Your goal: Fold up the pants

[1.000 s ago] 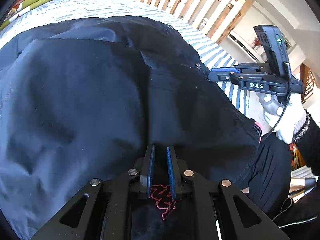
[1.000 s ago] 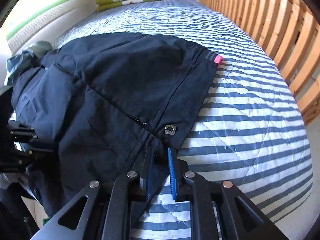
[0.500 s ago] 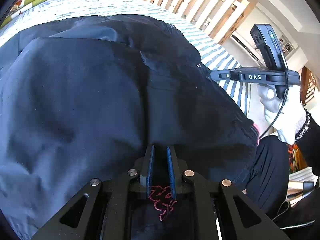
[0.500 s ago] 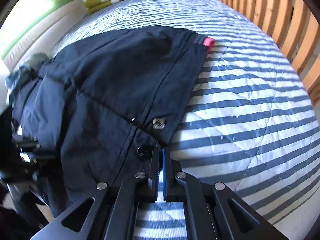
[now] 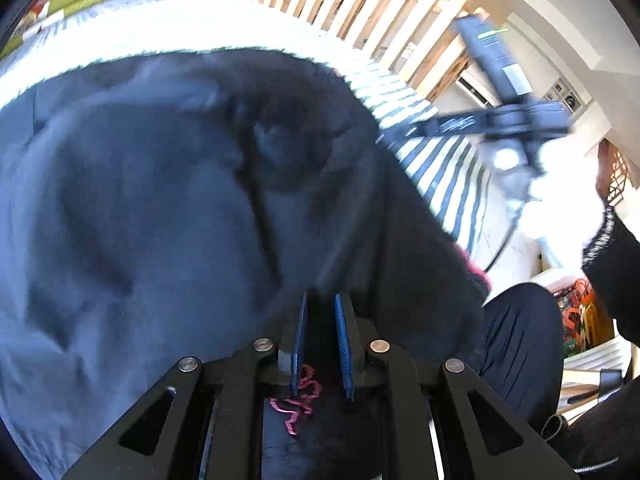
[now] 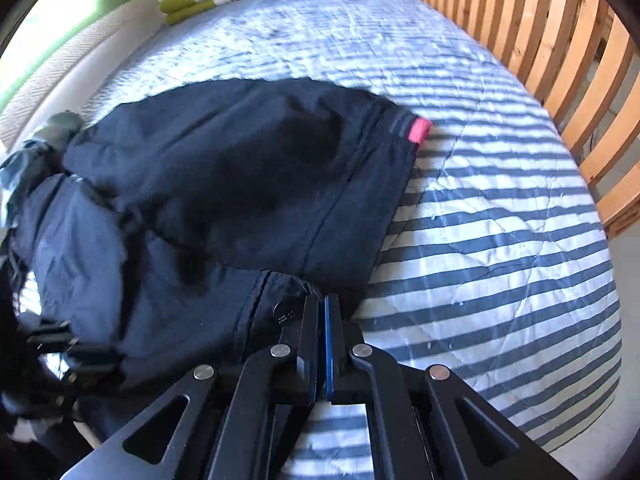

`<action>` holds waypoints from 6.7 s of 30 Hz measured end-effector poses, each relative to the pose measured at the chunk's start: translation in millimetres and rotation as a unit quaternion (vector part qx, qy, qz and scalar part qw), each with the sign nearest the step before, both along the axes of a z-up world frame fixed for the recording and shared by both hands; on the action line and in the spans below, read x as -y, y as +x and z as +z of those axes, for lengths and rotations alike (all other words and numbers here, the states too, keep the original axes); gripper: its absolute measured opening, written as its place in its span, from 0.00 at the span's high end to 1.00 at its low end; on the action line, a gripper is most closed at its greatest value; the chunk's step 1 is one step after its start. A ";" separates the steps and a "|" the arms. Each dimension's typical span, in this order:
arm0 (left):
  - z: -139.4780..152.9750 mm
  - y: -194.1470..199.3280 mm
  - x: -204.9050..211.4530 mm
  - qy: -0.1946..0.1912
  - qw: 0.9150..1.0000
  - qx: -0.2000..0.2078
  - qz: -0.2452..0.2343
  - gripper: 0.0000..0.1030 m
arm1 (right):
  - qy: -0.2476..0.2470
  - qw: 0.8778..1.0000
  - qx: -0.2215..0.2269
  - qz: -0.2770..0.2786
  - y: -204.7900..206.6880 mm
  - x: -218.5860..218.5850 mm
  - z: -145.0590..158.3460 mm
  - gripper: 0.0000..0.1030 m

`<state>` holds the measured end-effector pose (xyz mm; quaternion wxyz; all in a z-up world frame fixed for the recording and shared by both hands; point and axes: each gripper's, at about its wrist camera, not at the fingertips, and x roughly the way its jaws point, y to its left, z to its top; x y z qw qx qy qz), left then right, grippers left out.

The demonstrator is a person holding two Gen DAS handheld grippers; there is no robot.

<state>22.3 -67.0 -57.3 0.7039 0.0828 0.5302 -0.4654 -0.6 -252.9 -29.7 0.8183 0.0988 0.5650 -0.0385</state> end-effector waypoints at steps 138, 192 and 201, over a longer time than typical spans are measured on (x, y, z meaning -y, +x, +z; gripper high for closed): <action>-28.6 49.0 134.1 0.008 0.998 0.035 -0.055 0.80 | -0.080 0.995 -0.007 0.058 -12.3 -29.9 -18.1 0.84; 4.7 -8.7 -11.7 0.001 0.999 -0.028 0.025 0.80 | -0.044 0.999 0.010 -0.005 -60.8 -1.9 25.6 0.85; 45.6 -14.0 -232.6 0.008 0.958 0.016 0.285 0.79 | -0.018 0.994 0.061 0.084 -101.3 -107.6 57.9 0.74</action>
